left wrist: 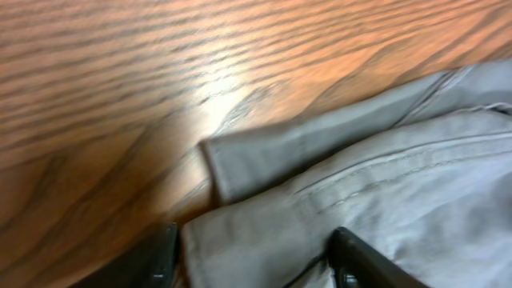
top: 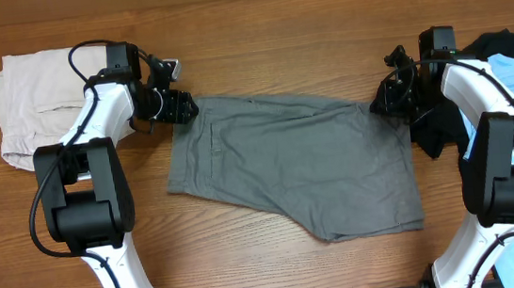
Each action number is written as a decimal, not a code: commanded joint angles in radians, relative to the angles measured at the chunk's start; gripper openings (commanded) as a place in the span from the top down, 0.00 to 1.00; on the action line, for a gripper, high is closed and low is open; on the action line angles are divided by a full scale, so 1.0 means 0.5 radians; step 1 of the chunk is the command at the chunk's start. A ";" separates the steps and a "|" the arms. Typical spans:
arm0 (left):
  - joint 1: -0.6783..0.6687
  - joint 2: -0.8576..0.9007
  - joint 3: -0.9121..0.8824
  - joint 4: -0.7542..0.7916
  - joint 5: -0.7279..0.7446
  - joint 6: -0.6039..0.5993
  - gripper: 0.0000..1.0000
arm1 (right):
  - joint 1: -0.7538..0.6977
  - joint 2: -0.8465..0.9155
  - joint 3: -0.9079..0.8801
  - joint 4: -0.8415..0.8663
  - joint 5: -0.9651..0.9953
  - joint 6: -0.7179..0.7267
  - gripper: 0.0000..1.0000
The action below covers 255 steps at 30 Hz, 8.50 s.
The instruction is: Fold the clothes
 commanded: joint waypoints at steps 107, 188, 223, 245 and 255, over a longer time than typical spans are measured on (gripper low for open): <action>-1.050 -0.357 0.240 -0.838 -1.378 -0.986 0.92 | 0.053 -0.105 -0.195 0.146 -0.003 0.231 0.73; -0.656 0.089 -0.818 0.851 -1.237 -1.127 0.96 | 0.057 -0.380 -0.746 1.023 0.159 0.891 0.96; -0.646 -0.828 0.195 -1.470 -1.221 -1.297 0.96 | 0.056 -0.784 0.125 -1.328 0.116 0.676 0.96; -0.644 -0.803 -1.063 -0.312 -0.983 -1.405 0.96 | 0.056 -0.726 -0.991 -0.234 0.052 1.015 0.96; -0.644 -0.667 -1.162 0.116 -1.209 -1.450 0.96 | 0.056 -0.697 -1.086 0.239 0.253 1.244 0.96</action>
